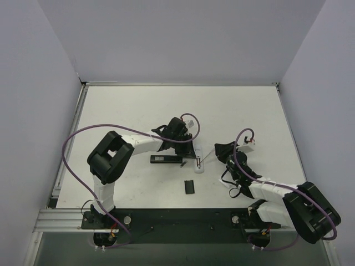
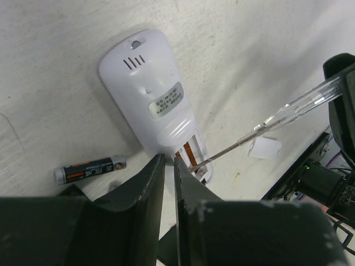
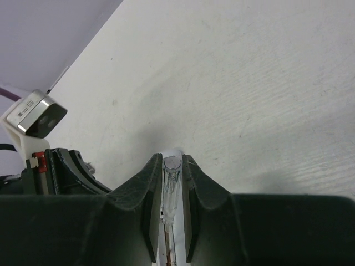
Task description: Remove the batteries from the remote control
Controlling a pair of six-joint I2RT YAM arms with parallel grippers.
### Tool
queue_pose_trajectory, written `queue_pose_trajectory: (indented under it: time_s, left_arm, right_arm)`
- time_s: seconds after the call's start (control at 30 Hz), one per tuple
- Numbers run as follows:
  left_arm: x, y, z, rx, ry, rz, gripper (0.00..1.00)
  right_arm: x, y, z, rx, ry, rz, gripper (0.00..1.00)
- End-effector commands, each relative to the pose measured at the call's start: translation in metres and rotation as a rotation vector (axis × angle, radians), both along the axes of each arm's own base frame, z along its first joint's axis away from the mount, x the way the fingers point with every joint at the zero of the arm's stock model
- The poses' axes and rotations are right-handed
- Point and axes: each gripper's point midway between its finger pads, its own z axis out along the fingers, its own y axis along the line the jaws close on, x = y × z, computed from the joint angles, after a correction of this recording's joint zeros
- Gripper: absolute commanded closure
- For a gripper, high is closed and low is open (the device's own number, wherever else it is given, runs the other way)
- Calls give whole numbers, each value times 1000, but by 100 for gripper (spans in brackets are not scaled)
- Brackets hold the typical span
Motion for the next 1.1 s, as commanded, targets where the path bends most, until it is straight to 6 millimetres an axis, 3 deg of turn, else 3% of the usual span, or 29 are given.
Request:
queue_pose_trajectory:
  time_s: [0.0, 0.03, 0.07, 0.1, 0.17, 0.2, 0.23, 0.27, 0.3, 0.33, 0.37, 0.43, 0.5, 0.53, 0.57, 0.6, 0.67, 0.7, 0.73, 0.8, 0.97, 1.07]
  left_arm:
    - [16, -26, 39, -73, -90, -52, 75]
    - [19, -27, 46, -80, -100, -51, 74]
    - [25, -27, 54, -81, -114, -43, 73]
    - [33, -24, 67, -92, -145, -32, 72]
    - [42, -18, 82, -100, -176, -10, 68]
    - [51, -10, 99, -119, -210, 12, 66]
    - [56, -4, 107, -125, -226, 25, 56]
    - [60, 2, 114, -129, -240, 39, 42]
    - [62, 8, 131, -146, -276, 47, 37]
    - [70, 20, 137, -145, -289, 70, 30]
    - [72, 28, 143, -143, -304, 80, 14]
    - [76, 51, 159, -126, -343, 105, 12]
    - [76, 72, 174, -102, -400, 123, 10]
    - [75, 82, 176, -82, -406, 134, 9]
    - [74, 91, 179, -65, -422, 145, 9]
    - [69, 99, 193, -69, -470, 142, 9]
    - [61, 115, 190, -33, -478, 153, 9]
    - [54, 122, 202, -35, -524, 148, 9]
    - [48, 130, 190, -7, -515, 148, 9]
    - [40, 144, 194, 6, -564, 153, 9]
    - [26, 163, 171, 23, -589, 168, 3]
    - [27, 166, 177, 9, -572, 214, 3]
  right_arm:
    - [5, 12, 33, -66, -66, 78, 100]
    - [6, 12, 37, -75, -67, 81, 100]
    - [1, 9, 28, -107, -13, 86, 100]
    - [4, 11, 47, -95, -38, 85, 100]
    - [-4, 5, 39, -134, 37, 86, 100]
    - [-4, 5, 54, -125, 19, 85, 100]
    - [-4, 2, 58, -138, 28, 80, 100]
    - [-12, -6, 45, -194, 103, 82, 100]
    - [-10, -8, 61, -202, 96, 68, 100]
    - [-10, -14, 61, -229, 113, 55, 100]
    - [-15, -22, 54, -287, 158, 59, 100]
    - [-11, -27, 66, -324, 175, 54, 100]
    - [-14, -38, 54, -379, 268, 74, 100]
    - [-10, -36, 61, -377, 269, 98, 100]
    - [-13, -31, 56, -360, 307, 157, 100]
    - [-9, -38, 47, -366, 353, 164, 100]
    - [-4, -39, 46, -346, 395, 189, 98]
    - [-2, -40, 34, -335, 449, 208, 96]
    - [0, -42, 30, -339, 473, 215, 95]
    - [5, -42, 18, -331, 541, 235, 94]
    - [24, -47, -2, -328, 631, 214, 92]
    - [32, -51, -15, -330, 684, 207, 89]
